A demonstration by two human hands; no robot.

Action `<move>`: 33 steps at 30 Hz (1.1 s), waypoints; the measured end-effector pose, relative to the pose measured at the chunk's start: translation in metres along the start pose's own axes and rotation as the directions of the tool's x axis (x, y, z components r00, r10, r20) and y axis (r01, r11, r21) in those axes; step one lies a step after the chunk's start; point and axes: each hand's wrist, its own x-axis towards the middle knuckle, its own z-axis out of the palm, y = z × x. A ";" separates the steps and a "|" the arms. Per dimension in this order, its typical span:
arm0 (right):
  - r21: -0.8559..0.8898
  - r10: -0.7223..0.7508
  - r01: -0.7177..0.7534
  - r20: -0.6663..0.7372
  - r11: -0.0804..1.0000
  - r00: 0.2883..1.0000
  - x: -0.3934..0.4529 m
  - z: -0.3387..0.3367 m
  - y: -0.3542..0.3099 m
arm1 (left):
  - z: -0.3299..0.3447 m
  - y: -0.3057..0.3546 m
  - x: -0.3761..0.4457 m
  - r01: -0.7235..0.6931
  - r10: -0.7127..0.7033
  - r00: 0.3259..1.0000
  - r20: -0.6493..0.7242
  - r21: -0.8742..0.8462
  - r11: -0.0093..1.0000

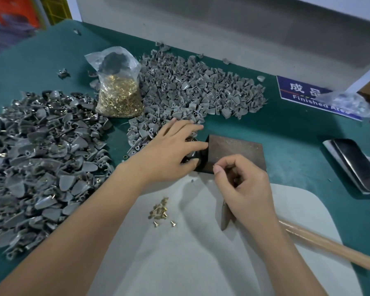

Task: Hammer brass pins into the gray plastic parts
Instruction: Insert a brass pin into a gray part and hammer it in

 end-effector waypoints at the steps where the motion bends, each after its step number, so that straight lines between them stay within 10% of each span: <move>1: -0.005 -0.003 0.003 0.003 1.000 1.000 0.000 0.000 0.000 | 0.000 0.001 0.001 -0.010 0.010 1.000 0.015 0.011 1.000; 10: -0.019 -0.003 0.003 0.005 1.000 1.000 0.002 0.000 0.000 | 0.007 0.012 0.004 0.039 -0.049 0.995 0.092 0.111 0.993; 33: 0.049 0.012 -0.012 -0.007 0.999 1.000 0.000 0.001 0.001 | -0.014 0.015 -0.010 0.029 -0.037 0.975 -0.219 -0.038 0.999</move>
